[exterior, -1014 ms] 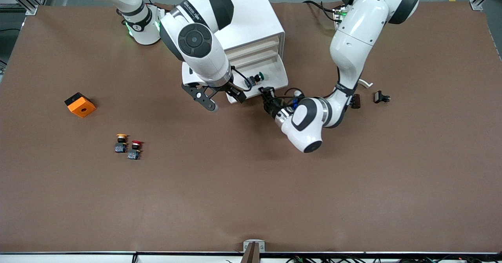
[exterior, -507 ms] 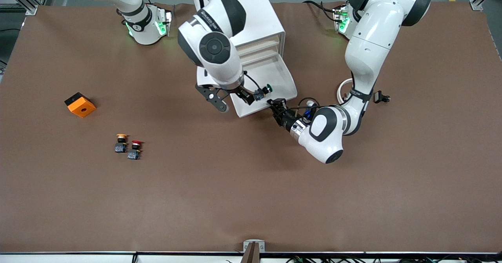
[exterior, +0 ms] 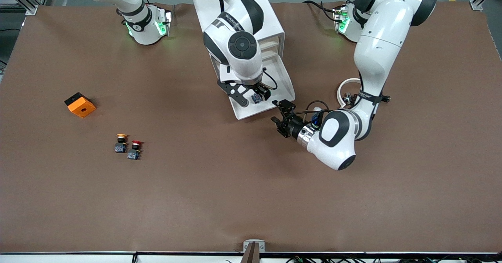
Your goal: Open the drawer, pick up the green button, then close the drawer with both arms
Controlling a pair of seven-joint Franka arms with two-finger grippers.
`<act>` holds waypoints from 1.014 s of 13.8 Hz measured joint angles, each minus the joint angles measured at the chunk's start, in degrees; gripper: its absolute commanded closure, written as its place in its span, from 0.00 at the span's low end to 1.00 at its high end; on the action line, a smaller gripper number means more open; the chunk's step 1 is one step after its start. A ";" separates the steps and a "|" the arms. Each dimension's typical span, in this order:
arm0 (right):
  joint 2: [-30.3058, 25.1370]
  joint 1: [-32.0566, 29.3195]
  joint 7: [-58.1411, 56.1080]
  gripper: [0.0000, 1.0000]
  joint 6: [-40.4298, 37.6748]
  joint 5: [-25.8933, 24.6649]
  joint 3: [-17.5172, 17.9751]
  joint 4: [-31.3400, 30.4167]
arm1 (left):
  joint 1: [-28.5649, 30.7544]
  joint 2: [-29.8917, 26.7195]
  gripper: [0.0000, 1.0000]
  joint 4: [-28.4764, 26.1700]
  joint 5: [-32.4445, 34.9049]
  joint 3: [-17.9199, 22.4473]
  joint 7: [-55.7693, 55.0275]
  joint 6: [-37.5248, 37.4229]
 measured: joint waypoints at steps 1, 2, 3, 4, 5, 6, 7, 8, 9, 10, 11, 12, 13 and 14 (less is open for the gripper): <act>0.31 0.00 0.00 0.00 1.04 0.00 -0.09 -0.85 | 0.59 -0.11 0.00 1.13 0.24 0.00 0.10 -0.58; 0.54 0.07 -0.01 0.00 2.58 0.00 -0.07 -2.01 | 1.28 -0.29 0.00 1.94 1.02 -0.01 0.67 -1.34; 0.76 0.27 -0.01 0.00 3.87 0.00 -0.07 -3.01 | 2.23 -0.57 0.00 2.43 1.76 -0.01 2.26 -2.15; 0.98 0.49 -0.01 0.00 4.61 -0.01 -0.06 -3.60 | 3.49 -0.92 0.00 2.86 2.25 0.01 4.54 -3.37; 1.21 0.56 0.00 0.00 4.89 -0.02 -0.07 -3.69 | 5.18 -1.32 0.00 3.05 2.53 0.06 6.78 -4.97; 1.32 0.56 0.00 0.00 4.98 -0.02 -0.21 -3.70 | 7.23 -1.57 0.00 3.15 3.03 0.09 8.94 -6.78; 1.42 0.55 0.00 0.00 5.00 -0.02 -0.41 -3.71 | 9.39 -1.73 0.00 3.31 4.15 0.08 11.24 -8.62; 1.62 0.55 0.20 0.00 5.26 -0.02 -0.53 -3.73 | 11.42 -1.96 0.00 3.52 5.81 0.07 13.77 -10.22; 1.96 0.56 1.11 0.00 5.97 -0.02 -0.53 -3.78 | 13.38 -2.41 0.00 3.82 7.66 0.03 16.33 -11.50; 2.41 0.62 2.25 0.00 6.64 -0.05 -0.49 -3.83 | 15.03 -3.07 0.00 4.03 9.69 0.01 18.76 -12.40; 2.96 0.73 2.99 0.00 7.10 -0.10 -0.47 -3.85 | 16.35 -3.75 0.00 4.18 12.86 -0.03 21.73 -13.30; 3.50 0.83 3.37 0.00 7.59 -0.11 -0.46 -3.90 | 17.14 -4.44 0.00 4.22 17.39 -0.07 25.70 -14.01; 3.91 0.89 3.84 0.00 7.91 -0.12 -0.46 -3.90 | 17.29 -5.03 0.00 4.24 22.75 -0.09 30.56 -14.26; 4.20 0.92 4.70 0.00 8.47 -0.12 -0.47 -3.90 | 17.13 -5.45 0.00 4.24 27.49 -0.11 34.65 -14.28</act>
